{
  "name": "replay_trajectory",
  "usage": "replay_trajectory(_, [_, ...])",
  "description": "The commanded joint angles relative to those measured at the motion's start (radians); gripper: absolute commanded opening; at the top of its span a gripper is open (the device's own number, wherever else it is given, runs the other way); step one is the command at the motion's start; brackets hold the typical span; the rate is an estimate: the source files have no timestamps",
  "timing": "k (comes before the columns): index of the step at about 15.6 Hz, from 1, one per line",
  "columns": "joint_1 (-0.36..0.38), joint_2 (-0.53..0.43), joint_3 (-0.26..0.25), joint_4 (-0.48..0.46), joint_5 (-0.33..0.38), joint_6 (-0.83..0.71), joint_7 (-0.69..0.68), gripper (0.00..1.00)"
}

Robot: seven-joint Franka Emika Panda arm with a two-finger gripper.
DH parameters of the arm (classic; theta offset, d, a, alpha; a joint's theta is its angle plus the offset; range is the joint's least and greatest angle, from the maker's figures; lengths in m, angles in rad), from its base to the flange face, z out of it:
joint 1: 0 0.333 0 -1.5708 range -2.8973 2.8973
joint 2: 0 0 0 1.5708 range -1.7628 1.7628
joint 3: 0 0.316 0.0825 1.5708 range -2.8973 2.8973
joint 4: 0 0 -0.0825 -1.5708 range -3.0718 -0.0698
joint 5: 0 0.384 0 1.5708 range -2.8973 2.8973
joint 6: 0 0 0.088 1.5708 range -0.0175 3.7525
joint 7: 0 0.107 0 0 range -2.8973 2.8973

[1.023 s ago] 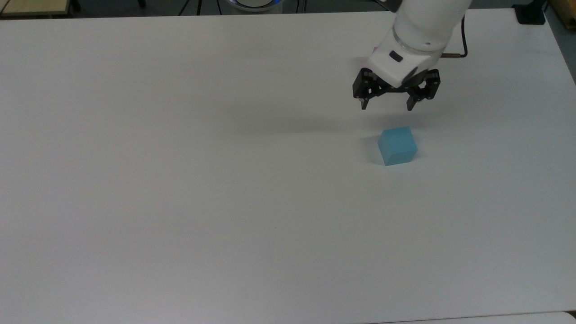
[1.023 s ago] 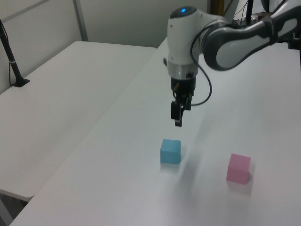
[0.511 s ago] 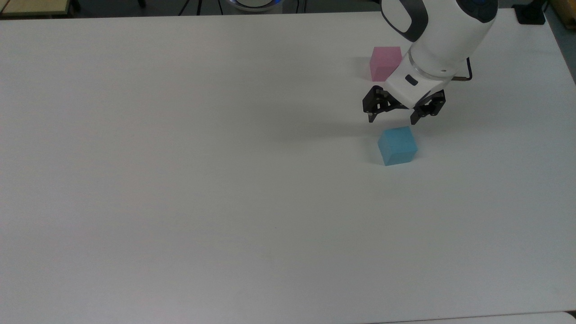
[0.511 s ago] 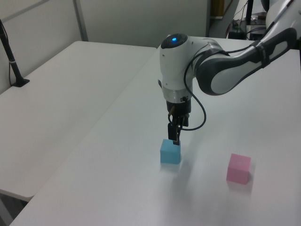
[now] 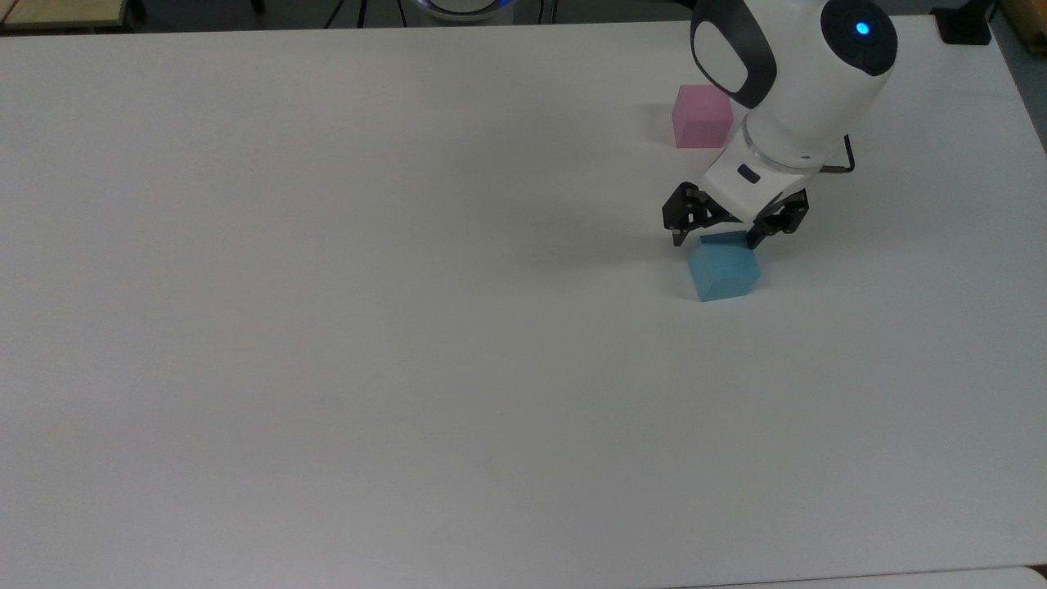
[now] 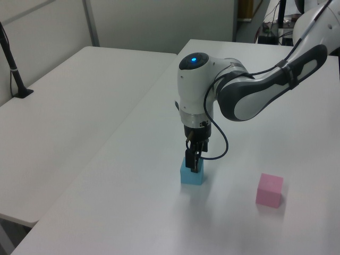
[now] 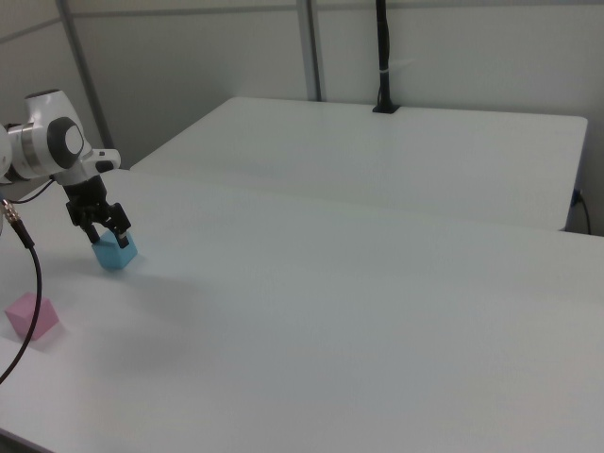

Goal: Put blue cube on pink cube

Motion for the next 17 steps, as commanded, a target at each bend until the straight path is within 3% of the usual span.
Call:
replay_trajectory(1, [0.015,0.033,-0.001,0.036,-0.025,0.011,0.025,1.0])
replay_trajectory(6, [0.033,0.051,0.016,0.036,-0.043,0.016,0.027,1.0])
replay_trajectory(8, [0.035,0.058,0.017,0.036,-0.046,0.016,0.027,0.85])
replay_trajectory(10, [0.035,0.062,0.017,0.034,-0.056,0.028,0.025,0.5])
replay_trajectory(11, [0.035,0.062,0.017,0.034,-0.057,0.028,0.025,0.4])
replay_trajectory(13, [0.035,0.061,0.017,0.034,-0.057,0.028,0.025,0.25])
replay_trajectory(17, [0.035,0.059,0.017,0.034,-0.057,0.028,0.025,0.08])
